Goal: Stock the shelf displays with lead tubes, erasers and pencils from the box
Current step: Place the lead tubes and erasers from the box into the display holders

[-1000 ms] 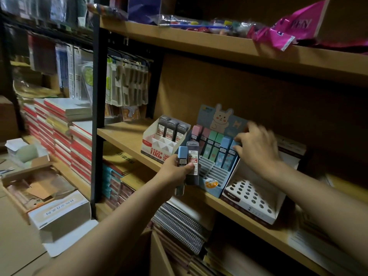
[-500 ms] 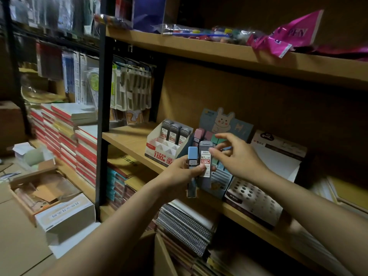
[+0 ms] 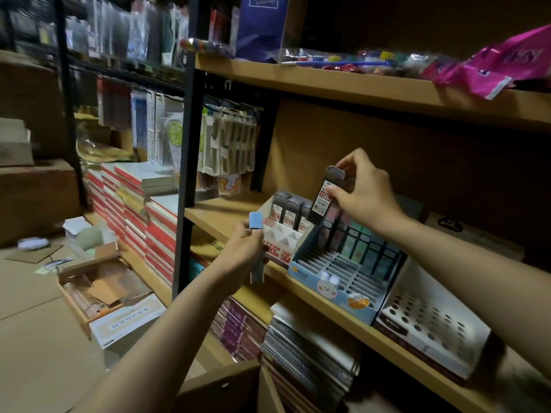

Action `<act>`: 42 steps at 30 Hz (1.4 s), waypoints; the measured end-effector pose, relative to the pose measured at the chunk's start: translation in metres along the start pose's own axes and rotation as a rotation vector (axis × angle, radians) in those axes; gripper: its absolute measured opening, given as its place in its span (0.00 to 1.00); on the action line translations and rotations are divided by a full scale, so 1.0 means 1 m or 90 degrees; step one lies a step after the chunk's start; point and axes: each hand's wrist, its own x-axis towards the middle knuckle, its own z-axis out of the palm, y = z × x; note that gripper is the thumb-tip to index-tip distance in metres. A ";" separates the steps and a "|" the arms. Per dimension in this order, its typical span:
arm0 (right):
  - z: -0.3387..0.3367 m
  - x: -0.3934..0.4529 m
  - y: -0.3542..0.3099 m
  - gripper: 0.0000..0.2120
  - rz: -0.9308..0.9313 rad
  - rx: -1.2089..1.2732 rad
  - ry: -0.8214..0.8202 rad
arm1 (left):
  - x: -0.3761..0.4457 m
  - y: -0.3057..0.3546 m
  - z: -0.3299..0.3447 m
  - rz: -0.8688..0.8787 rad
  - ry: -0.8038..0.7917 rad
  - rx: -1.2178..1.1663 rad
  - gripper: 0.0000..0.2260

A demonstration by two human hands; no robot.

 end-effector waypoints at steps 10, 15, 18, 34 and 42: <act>0.045 0.022 0.013 0.15 -0.027 -0.102 -0.038 | 0.008 -0.014 0.015 0.105 0.007 0.106 0.11; 0.055 0.019 0.022 0.16 0.001 -0.181 -0.071 | 0.009 -0.014 0.014 0.119 0.019 0.129 0.11; 0.059 0.015 0.024 0.14 0.023 -0.226 -0.089 | 0.009 -0.015 0.013 0.113 0.011 0.121 0.11; 0.005 -0.045 0.007 0.12 0.154 0.228 -0.176 | -0.023 -0.004 0.043 0.083 -0.095 0.027 0.10; -0.061 -0.057 0.017 0.11 0.138 0.073 -0.111 | -0.049 -0.014 0.089 0.214 -0.146 0.232 0.14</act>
